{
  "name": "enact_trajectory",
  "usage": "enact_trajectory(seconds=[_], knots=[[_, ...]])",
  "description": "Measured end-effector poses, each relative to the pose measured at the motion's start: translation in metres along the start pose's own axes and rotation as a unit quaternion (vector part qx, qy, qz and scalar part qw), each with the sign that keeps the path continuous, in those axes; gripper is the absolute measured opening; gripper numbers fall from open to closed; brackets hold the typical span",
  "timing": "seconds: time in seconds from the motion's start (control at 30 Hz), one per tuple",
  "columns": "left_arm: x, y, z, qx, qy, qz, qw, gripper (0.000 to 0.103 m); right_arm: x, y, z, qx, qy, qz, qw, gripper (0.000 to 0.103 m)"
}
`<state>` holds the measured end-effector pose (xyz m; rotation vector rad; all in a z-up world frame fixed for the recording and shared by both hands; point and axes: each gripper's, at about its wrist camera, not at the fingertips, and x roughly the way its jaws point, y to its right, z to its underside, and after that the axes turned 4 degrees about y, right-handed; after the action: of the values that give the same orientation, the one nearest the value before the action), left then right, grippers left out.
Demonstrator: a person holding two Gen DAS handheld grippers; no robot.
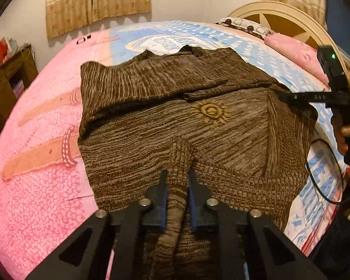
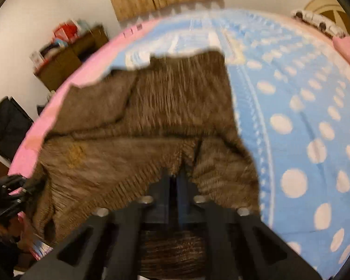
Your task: Fold small clothes
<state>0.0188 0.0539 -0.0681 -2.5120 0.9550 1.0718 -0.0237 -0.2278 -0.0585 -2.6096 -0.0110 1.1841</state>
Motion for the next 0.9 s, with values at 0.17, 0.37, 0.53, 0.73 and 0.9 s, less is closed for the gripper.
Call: enact_trajectory(seconds=[0.17,0.37,0.53,0.73,0.9], knots=[[-0.020,-0.013,0.000,-0.047,0.030,0.011,0.9984,0.008,-0.034,0.022,0.005,0.075,0.048,-0.080,0.993,0.008],[-0.054,-0.028,-0.014,-0.078,0.089,0.009,0.9929,0.008,-0.072,0.039,-0.001,0.130,0.094,-0.128,0.979,0.009],[-0.052,-0.023,-0.017,-0.070,0.090,0.005,0.9935,0.008,-0.078,0.039,-0.003,0.138,0.112,-0.115,0.977,0.011],[-0.048,-0.025,-0.009,-0.092,0.087,0.002,0.9919,0.008,-0.057,0.043,-0.004,0.165,0.088,-0.103,0.977,0.077],[-0.050,-0.027,-0.005,-0.101,0.089,-0.001,0.9909,0.008,-0.022,0.017,-0.006,0.080,0.049,-0.042,0.995,0.038]])
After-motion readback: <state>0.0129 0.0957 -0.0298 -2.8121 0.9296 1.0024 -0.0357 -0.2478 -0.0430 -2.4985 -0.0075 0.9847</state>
